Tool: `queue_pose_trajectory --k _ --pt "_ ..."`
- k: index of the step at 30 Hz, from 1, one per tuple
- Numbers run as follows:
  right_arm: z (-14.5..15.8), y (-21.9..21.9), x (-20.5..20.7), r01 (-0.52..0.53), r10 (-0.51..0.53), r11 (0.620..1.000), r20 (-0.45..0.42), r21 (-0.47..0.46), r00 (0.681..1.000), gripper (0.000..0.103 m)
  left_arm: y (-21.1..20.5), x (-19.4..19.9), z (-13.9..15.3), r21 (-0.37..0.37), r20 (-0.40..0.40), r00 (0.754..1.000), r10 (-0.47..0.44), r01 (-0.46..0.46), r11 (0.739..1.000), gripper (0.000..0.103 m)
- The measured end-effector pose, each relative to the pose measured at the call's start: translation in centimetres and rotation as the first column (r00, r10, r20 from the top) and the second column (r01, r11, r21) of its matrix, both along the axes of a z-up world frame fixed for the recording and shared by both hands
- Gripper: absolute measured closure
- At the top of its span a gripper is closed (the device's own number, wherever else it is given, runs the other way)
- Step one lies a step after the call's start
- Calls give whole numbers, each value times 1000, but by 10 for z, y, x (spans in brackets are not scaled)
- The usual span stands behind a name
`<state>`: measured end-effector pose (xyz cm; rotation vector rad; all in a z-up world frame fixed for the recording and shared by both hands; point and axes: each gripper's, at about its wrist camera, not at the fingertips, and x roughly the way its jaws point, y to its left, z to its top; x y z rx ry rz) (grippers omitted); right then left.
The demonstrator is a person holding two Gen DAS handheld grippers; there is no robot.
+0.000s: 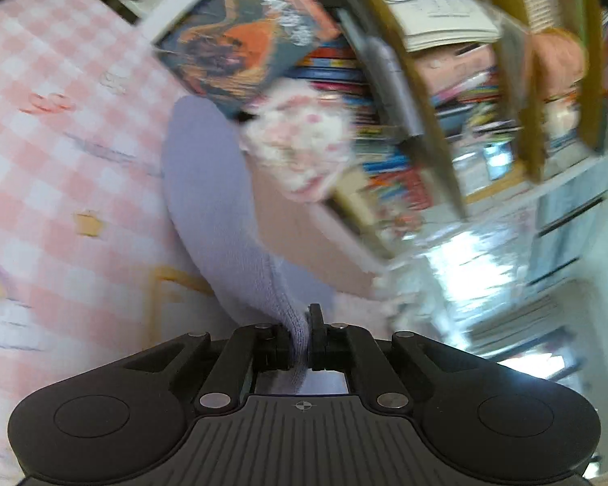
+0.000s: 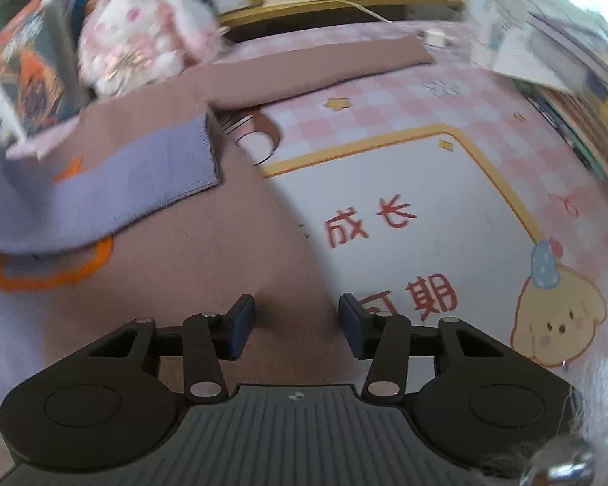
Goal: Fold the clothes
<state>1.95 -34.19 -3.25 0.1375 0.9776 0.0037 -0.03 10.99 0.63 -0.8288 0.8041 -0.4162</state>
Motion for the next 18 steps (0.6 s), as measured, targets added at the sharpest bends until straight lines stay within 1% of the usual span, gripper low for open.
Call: queue_pose_trajectory --k 1,2,3,4,6,7,10,12,13,14,15,16,17,18 --pt "0 4 -1 -36 36 999 1 -3 999 80 2 1 -7 64 -44 999 15 -12 998 99" --pt "0 9 -3 -78 78 997 2 -1 997 89 3 2 -16 145 -96 995 32 -18 989 99" --pt "0 14 -6 -111 111 994 3 8 994 92 3 3 -27 228 -140 989 49 -16 974 99" --pt "0 18 -9 -139 139 990 4 20 990 93 1 4 -37 296 -167 984 63 -11 955 99" --pt "0 28 -17 -188 187 981 9 42 982 93 -2 3 -50 349 -180 980 81 -14 937 98" --pt "0 32 -23 -202 201 978 9 51 979 94 -4 4 -52 350 -173 981 91 -25 936 98" --pt "3 43 -42 -262 264 961 -13 92 964 94 -12 14 -51 394 -150 985 86 -20 919 98" --pt "4 53 -58 -338 344 934 -32 118 939 94 -14 22 -51 408 -139 988 70 -7 913 98" --pt "5 58 -65 -367 373 923 -37 113 927 94 -16 25 -51 413 -135 989 60 1 911 98" --pt "6 60 -70 -373 378 922 -37 105 925 94 -17 28 -51 418 -132 990 50 10 909 98" --pt "6 60 -73 -370 375 924 -35 101 926 94 -17 30 -50 424 -130 991 37 22 905 98" --pt "6 57 -76 -344 348 934 -29 98 937 94 -16 29 -49 425 -129 991 25 33 905 98" --pt "6 52 -78 -306 309 947 -21 97 951 94 -15 28 -49 425 -128 992 11 45 904 98" --pt "6 44 -78 -244 246 965 -10 93 969 94 -18 26 -50 417 -130 992 -7 61 907 98"
